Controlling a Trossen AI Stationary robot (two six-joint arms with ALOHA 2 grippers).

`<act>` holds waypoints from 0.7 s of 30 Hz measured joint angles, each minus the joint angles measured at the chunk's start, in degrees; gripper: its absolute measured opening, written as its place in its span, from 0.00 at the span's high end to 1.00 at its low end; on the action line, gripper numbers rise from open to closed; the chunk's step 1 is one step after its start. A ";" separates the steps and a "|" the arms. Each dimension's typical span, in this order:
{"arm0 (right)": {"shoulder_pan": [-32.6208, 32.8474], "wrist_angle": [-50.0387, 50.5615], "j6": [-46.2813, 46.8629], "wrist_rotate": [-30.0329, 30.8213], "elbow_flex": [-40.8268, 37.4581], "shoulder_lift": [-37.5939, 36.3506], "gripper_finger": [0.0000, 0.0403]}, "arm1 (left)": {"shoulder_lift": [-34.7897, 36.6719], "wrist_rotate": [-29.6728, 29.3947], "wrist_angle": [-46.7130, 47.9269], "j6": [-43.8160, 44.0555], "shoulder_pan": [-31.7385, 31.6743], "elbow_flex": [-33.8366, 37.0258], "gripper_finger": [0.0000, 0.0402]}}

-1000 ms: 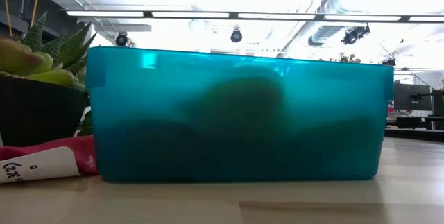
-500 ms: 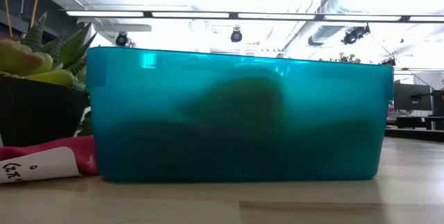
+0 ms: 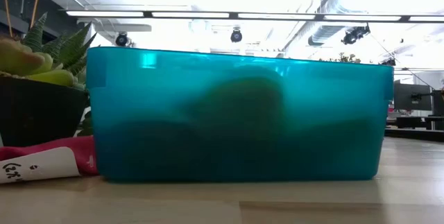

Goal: Pick and placing Produce into tupperware
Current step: Put the red cherry into the blue bin

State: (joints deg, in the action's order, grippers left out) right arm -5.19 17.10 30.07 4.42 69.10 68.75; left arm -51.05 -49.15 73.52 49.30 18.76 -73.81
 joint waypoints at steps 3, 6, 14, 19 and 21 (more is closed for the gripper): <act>0.00 -0.40 0.15 0.00 0.02 0.68 0.99 | 1.18 -0.78 5.66 7.21 -0.02 0.72 0.72; 0.00 -1.35 1.03 -0.03 0.02 1.89 1.00 | 1.55 -2.65 11.34 14.61 -0.04 0.77 0.72; 0.49 -2.94 1.38 -1.41 0.02 6.09 1.00 | 1.50 -5.90 16.51 24.22 -0.04 0.80 0.72; 0.50 -3.96 1.66 -3.33 0.02 8.03 1.00 | 1.47 -6.20 16.50 25.37 -3.99 0.80 0.72; 0.50 -4.50 1.60 -4.38 0.02 8.25 1.00 | 1.47 -4.65 16.50 24.50 -7.95 0.80 0.72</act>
State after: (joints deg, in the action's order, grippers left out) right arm -4.69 12.60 31.66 0.04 69.12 76.99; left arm -49.58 -53.80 90.02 73.80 10.81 -73.01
